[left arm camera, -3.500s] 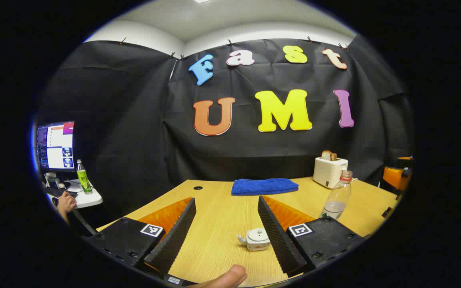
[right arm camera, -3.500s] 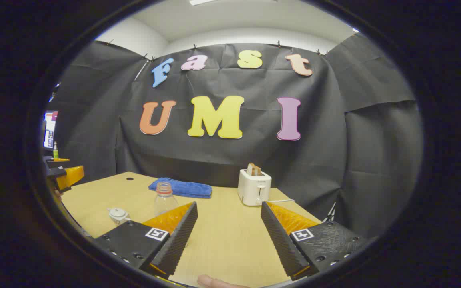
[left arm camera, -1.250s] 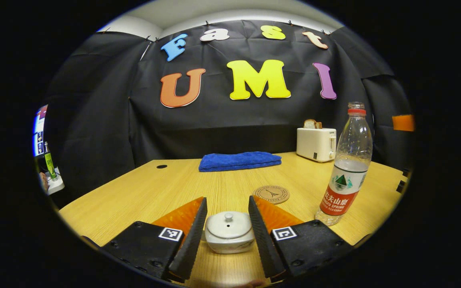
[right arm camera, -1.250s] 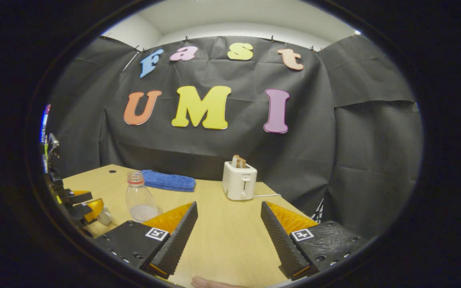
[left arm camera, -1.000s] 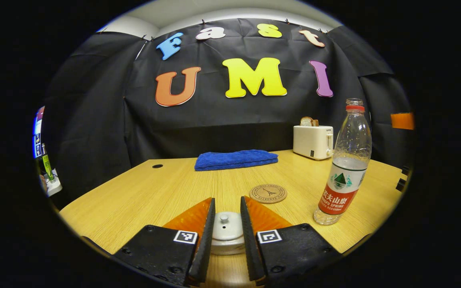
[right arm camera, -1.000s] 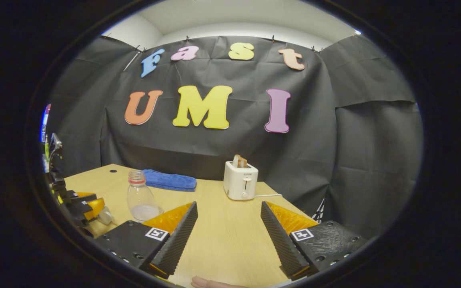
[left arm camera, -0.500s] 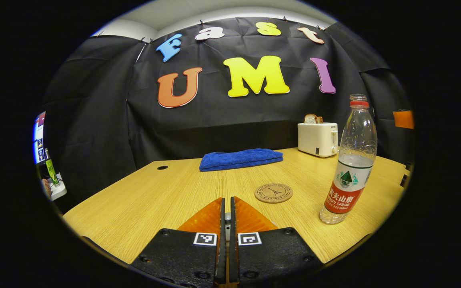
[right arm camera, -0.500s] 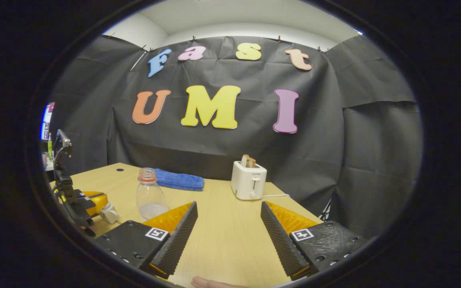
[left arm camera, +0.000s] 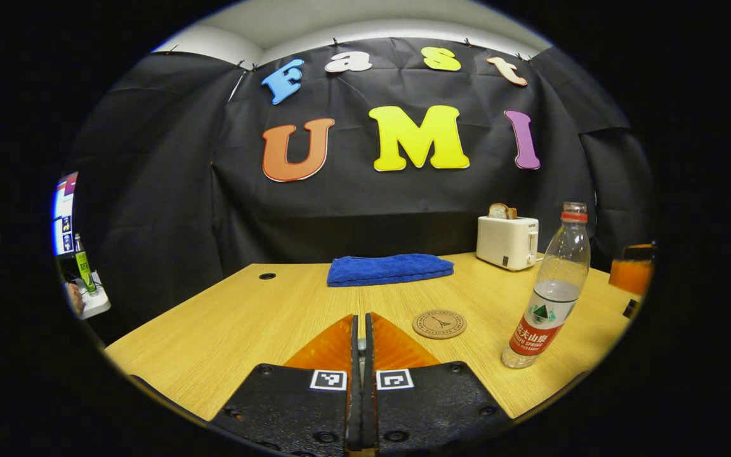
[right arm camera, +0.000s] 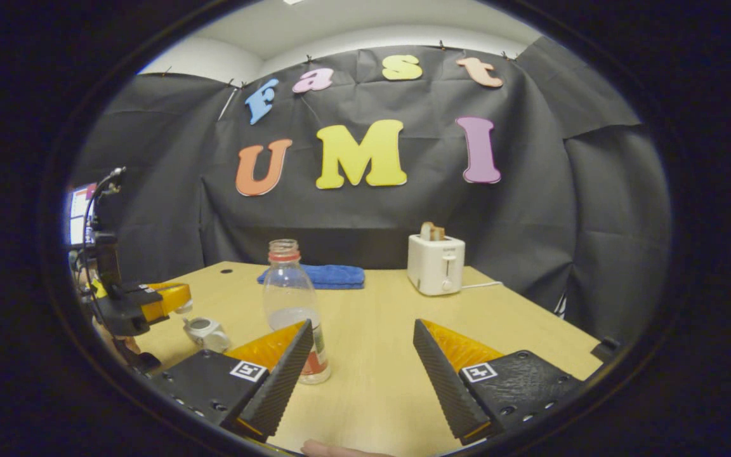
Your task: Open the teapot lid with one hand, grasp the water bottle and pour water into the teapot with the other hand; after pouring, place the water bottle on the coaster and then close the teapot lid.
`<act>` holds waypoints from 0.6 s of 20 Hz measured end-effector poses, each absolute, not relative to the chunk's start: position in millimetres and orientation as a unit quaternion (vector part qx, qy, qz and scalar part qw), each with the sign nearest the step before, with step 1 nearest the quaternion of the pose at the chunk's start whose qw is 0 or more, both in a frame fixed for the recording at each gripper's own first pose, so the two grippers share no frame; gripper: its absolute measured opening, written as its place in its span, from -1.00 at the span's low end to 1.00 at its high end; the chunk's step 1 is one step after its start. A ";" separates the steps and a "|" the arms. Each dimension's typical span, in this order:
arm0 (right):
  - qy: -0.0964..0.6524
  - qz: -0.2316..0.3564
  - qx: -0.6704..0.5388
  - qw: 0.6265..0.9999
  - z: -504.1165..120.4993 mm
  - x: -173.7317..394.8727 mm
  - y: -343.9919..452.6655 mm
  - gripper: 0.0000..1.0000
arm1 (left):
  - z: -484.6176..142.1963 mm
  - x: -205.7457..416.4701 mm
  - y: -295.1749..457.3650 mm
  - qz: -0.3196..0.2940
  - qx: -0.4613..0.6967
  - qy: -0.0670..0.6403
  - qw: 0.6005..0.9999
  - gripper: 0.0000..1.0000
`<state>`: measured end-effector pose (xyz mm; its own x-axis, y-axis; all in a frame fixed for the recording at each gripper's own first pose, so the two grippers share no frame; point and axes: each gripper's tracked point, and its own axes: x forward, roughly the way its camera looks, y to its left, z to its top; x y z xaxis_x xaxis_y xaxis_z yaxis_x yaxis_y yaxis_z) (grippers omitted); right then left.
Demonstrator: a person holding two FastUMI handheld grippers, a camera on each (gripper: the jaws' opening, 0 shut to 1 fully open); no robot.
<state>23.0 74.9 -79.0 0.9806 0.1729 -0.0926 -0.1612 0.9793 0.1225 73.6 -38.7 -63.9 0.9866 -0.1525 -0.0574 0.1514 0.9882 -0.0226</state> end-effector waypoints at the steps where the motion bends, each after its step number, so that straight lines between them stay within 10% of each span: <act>1: 0.054 0.093 0.063 0.992 -82.4 23.2 83.6 0.94 | -58.5 69.6 -32.7 -0.075 -0.014 0.030 0.997 -0.94; 12: 0.009 0.117 0.011 0.993 -82.9 42.8 139.9 0.91 | -3.1 23.0 25.1 -0.061 -0.025 0.013 0.998 -0.94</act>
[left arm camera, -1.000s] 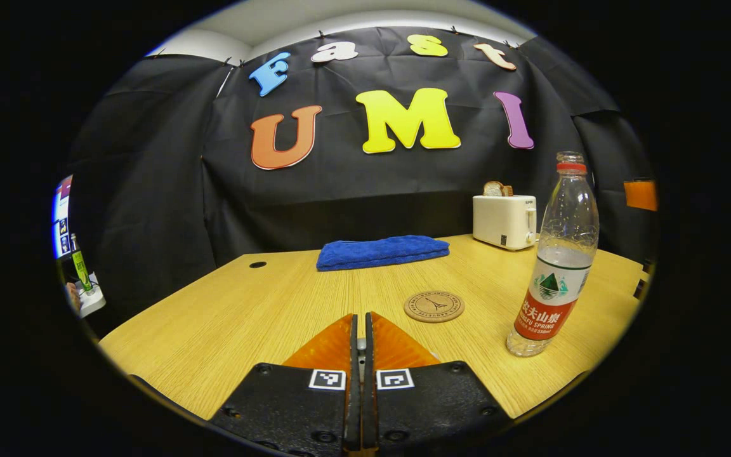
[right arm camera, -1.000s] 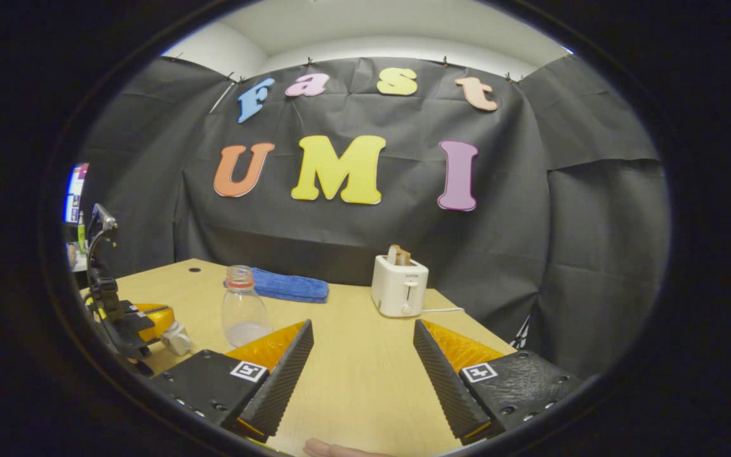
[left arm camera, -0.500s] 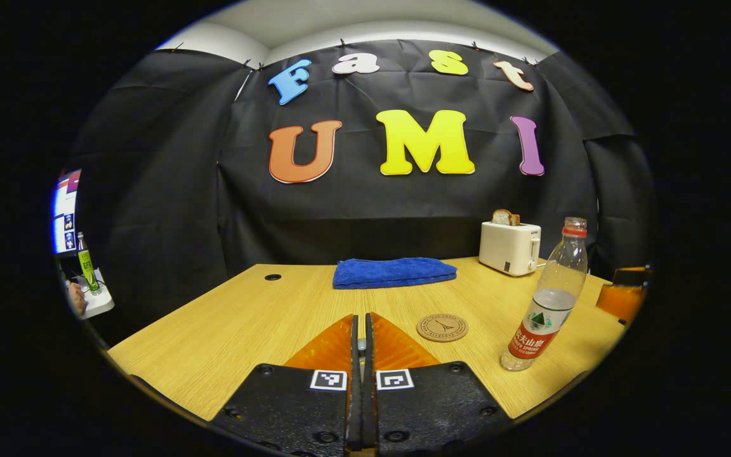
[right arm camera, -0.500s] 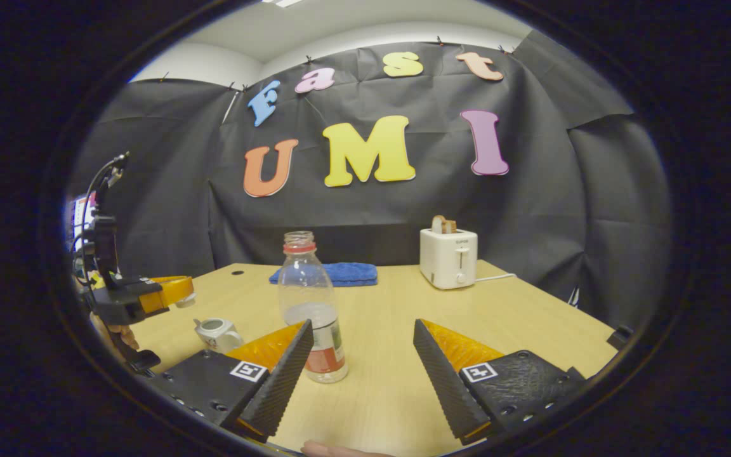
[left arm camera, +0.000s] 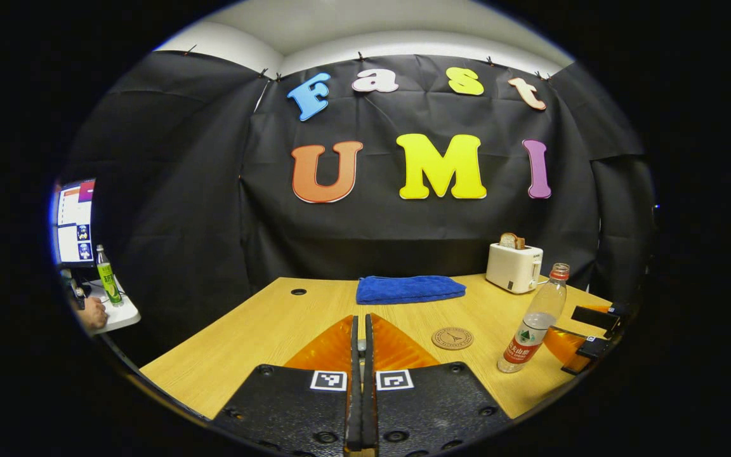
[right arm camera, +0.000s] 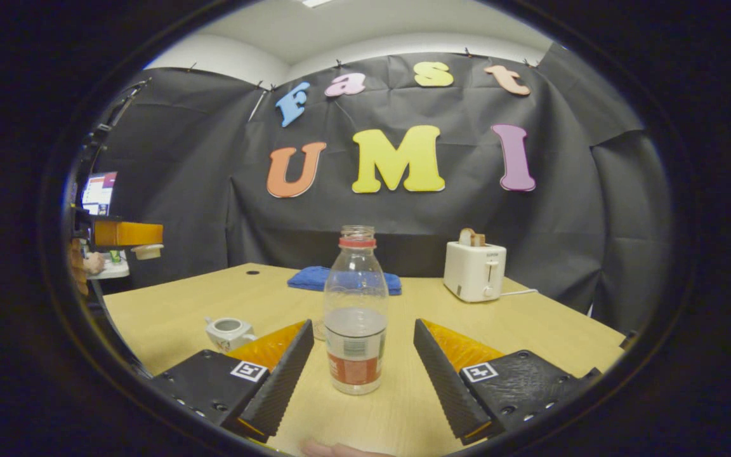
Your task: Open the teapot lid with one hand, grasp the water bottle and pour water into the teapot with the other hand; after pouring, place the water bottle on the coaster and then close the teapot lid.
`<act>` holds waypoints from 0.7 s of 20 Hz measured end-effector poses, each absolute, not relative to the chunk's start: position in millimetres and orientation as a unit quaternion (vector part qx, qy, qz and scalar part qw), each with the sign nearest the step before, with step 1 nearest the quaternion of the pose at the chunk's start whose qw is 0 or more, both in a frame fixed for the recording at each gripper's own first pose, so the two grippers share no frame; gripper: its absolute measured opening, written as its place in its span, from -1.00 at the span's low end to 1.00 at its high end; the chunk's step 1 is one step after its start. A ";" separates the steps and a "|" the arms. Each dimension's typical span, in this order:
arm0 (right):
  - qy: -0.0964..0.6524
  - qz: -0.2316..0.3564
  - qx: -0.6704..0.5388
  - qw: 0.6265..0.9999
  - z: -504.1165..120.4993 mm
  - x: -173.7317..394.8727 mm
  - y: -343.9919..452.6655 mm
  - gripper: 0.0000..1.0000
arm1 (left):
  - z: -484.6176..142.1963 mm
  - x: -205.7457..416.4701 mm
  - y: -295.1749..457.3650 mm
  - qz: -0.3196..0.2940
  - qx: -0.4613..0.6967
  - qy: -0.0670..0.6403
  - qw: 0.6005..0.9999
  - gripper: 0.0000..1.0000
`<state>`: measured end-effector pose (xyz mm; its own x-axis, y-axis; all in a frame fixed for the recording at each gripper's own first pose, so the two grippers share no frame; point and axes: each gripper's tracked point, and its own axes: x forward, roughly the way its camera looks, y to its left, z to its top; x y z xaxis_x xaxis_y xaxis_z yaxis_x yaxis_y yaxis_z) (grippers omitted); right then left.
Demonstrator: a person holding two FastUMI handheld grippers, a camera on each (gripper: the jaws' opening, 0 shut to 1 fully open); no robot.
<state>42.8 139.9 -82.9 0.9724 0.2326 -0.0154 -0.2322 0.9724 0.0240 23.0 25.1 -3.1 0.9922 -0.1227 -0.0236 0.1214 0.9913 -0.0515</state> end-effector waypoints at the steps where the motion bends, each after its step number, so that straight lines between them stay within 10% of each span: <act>1: 0.008 0.109 0.003 0.994 -84.0 48.0 141.9 0.94 | -2.4 19.7 25.4 -0.069 -0.031 0.017 0.997 -0.94; 14: 0.035 0.074 -0.019 0.996 -91.6 91.3 160.0 0.89 | 1.3 10.2 35.6 -0.086 -0.024 0.022 0.996 -0.94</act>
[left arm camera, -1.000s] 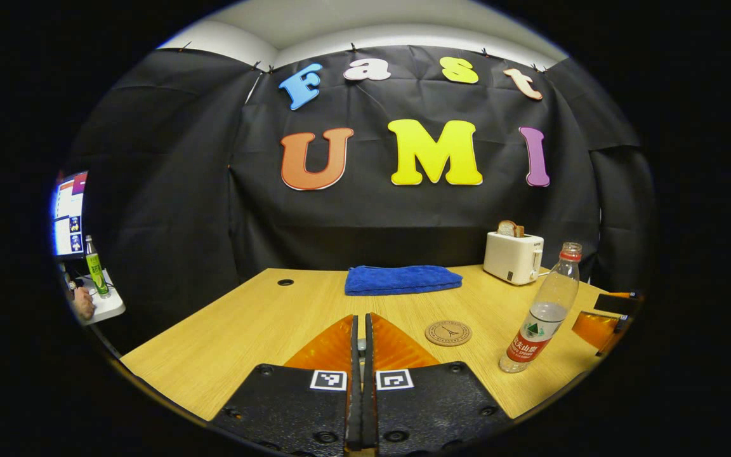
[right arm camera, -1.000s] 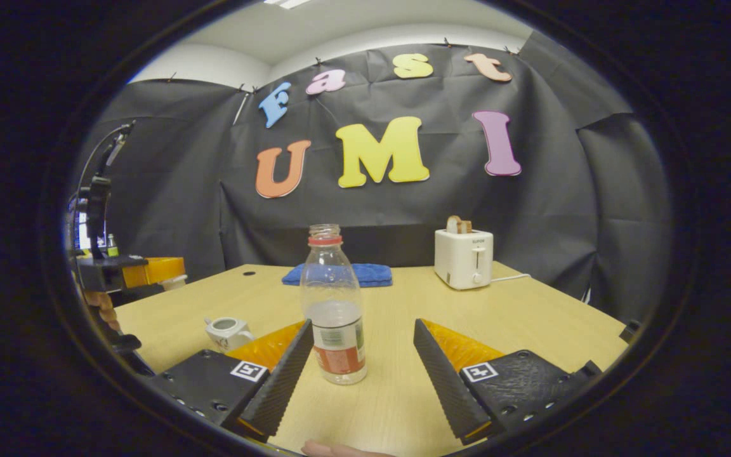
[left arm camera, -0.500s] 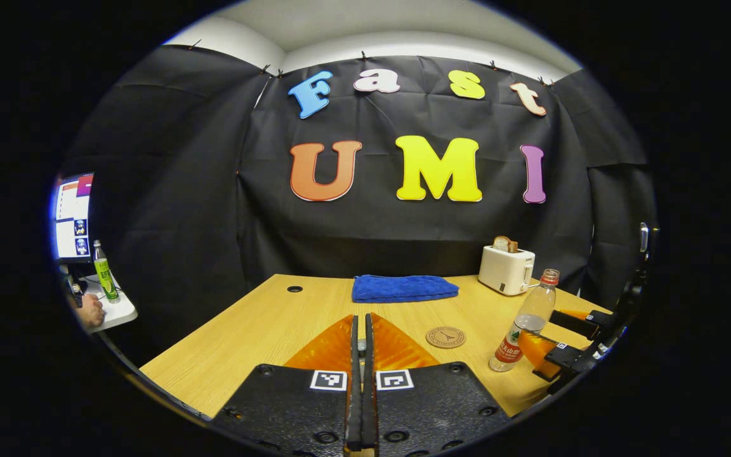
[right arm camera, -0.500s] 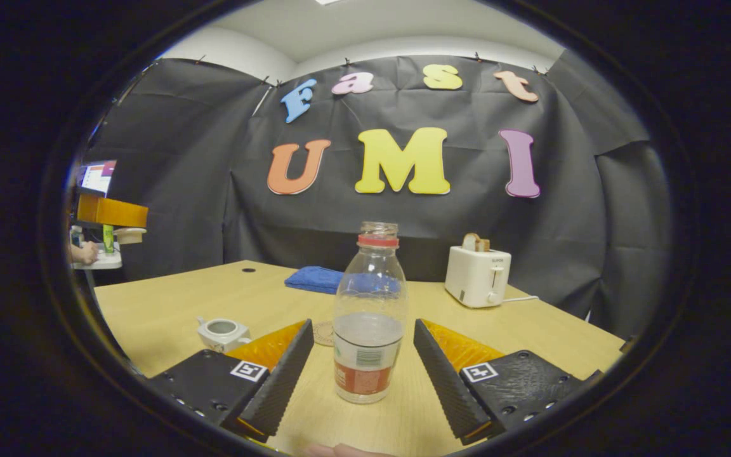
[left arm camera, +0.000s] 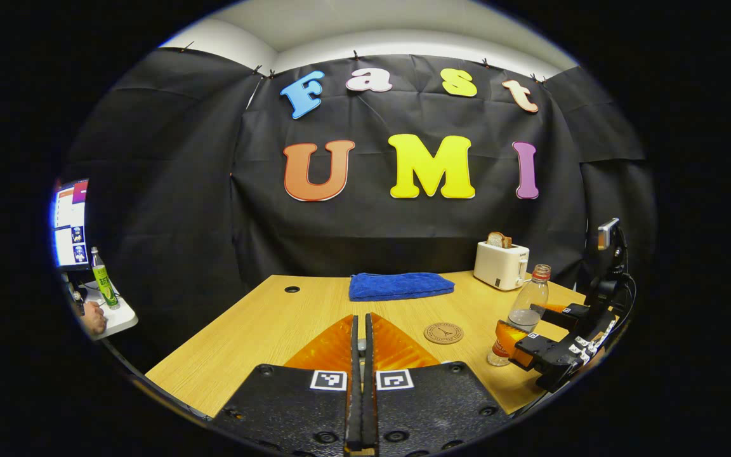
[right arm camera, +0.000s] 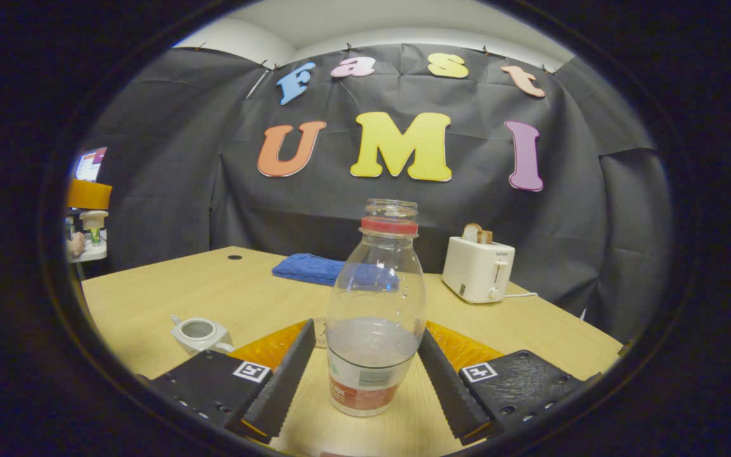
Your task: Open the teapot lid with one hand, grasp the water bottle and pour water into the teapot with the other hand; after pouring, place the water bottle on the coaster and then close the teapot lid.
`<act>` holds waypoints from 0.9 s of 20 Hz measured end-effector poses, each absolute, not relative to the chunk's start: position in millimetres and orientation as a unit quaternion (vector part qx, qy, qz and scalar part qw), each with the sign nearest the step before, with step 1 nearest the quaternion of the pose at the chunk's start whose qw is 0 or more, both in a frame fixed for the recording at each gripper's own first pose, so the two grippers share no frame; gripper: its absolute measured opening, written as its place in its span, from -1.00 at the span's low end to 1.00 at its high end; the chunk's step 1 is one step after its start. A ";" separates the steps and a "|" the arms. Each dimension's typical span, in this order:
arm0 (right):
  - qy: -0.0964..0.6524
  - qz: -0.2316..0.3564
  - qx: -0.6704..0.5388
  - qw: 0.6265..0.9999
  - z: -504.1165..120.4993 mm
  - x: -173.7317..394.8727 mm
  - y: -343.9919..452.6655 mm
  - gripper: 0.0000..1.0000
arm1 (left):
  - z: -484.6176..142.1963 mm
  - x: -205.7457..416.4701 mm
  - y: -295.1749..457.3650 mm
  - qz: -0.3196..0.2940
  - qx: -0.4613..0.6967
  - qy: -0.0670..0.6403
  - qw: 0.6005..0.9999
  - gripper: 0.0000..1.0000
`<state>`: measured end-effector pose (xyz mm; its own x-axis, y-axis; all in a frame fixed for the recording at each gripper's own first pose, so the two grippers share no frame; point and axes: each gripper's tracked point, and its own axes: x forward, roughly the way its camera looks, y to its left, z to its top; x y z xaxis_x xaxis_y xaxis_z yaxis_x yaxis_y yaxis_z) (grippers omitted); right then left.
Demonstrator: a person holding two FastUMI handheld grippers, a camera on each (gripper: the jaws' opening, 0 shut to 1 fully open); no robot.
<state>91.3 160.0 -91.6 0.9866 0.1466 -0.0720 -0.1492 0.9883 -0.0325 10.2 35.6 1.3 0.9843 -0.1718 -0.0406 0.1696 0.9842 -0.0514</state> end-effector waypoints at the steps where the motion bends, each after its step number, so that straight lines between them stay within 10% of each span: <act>1: 0.036 0.072 -0.020 0.997 -91.9 91.1 159.5 0.72 | 0.9 11.0 38.9 -0.084 -0.024 0.024 0.996 -0.94; 18: 0.062 0.057 -0.287 0.954 -81.2 92.4 196.4 0.51 | 6.6 6.3 93.3 -0.042 -0.027 0.010 0.999 -0.95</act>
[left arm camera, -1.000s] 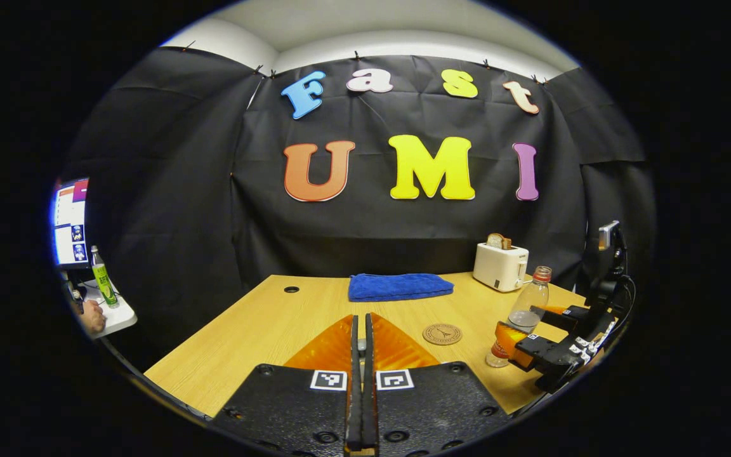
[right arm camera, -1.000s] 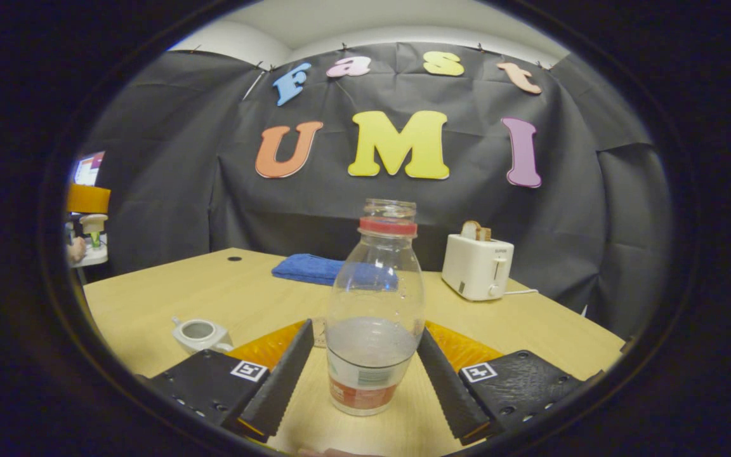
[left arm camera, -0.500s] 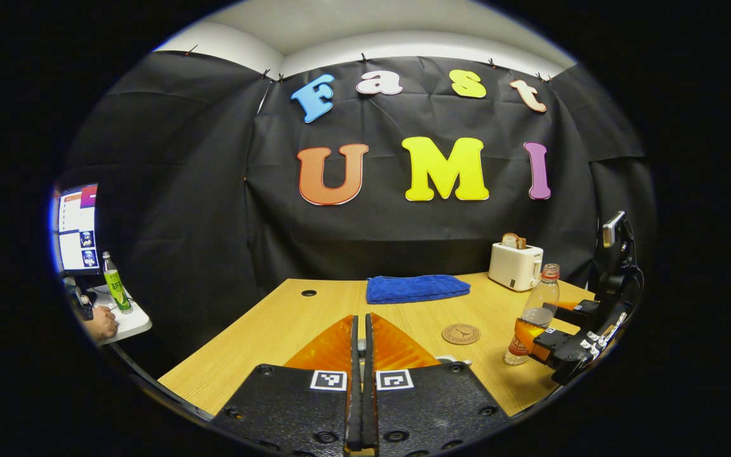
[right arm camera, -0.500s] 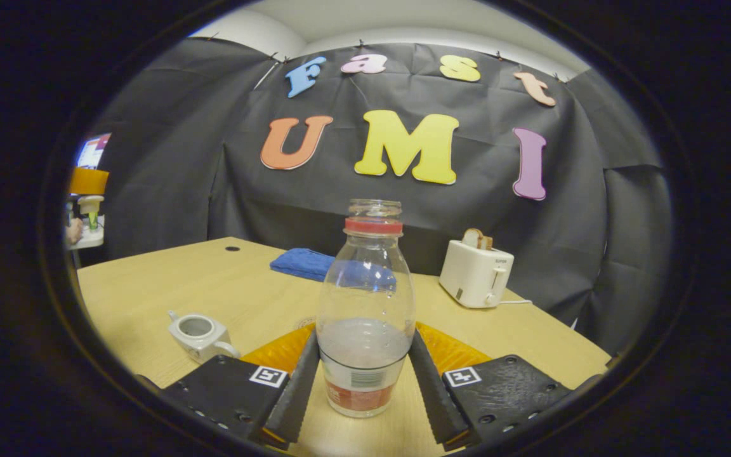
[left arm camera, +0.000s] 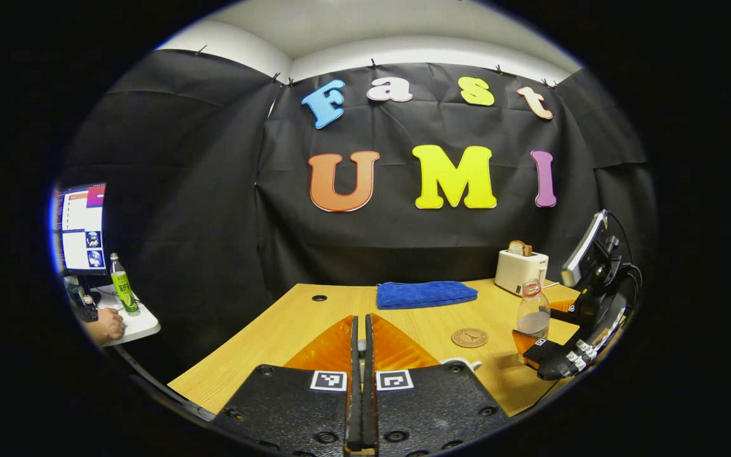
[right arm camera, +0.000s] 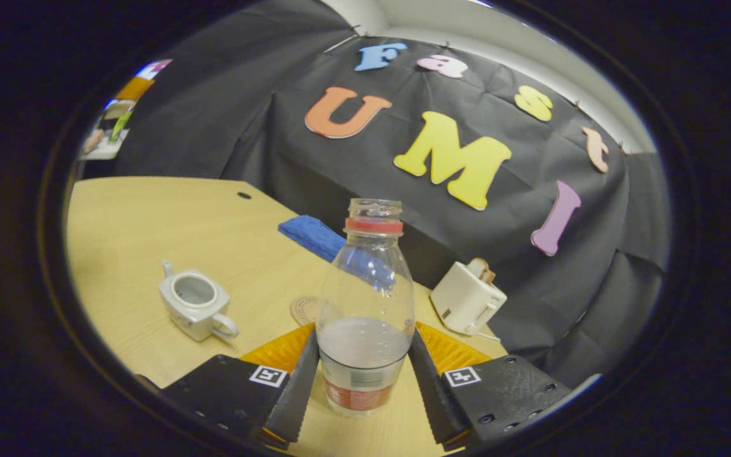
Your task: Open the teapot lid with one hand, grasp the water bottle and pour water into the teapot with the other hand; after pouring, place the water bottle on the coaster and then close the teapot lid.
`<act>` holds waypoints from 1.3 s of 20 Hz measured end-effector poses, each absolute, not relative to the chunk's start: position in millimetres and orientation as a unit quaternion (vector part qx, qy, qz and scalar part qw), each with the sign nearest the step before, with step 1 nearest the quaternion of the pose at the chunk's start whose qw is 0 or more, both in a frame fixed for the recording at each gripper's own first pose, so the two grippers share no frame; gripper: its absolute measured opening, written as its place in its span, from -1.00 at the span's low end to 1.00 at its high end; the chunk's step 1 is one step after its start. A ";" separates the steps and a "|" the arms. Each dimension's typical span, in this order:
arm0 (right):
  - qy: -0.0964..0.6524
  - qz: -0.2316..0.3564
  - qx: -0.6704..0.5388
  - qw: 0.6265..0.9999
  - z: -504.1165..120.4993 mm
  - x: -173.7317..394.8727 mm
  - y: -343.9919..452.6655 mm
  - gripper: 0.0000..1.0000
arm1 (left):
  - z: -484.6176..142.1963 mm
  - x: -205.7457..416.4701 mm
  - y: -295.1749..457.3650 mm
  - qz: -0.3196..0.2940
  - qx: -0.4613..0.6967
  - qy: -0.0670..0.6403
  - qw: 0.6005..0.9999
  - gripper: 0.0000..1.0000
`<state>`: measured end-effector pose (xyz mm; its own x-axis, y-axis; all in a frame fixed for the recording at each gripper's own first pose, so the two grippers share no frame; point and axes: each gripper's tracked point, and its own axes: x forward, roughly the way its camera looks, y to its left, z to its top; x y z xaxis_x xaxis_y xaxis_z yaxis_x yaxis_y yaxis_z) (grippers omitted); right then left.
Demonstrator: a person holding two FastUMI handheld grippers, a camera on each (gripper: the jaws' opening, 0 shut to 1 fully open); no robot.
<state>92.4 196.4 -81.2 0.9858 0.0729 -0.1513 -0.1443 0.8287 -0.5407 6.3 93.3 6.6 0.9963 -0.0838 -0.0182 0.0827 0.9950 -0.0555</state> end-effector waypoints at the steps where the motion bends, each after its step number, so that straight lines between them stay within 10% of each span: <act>1: 0.056 0.051 -0.320 0.944 -80.1 92.8 197.6 0.51 | 5.3 7.3 94.8 -0.040 -0.029 0.013 0.999 -0.94; 26: -0.063 -0.007 -0.730 0.681 -75.9 96.9 210.6 0.53 | -2.8 10.9 92.1 -0.039 -0.011 0.025 0.999 -0.94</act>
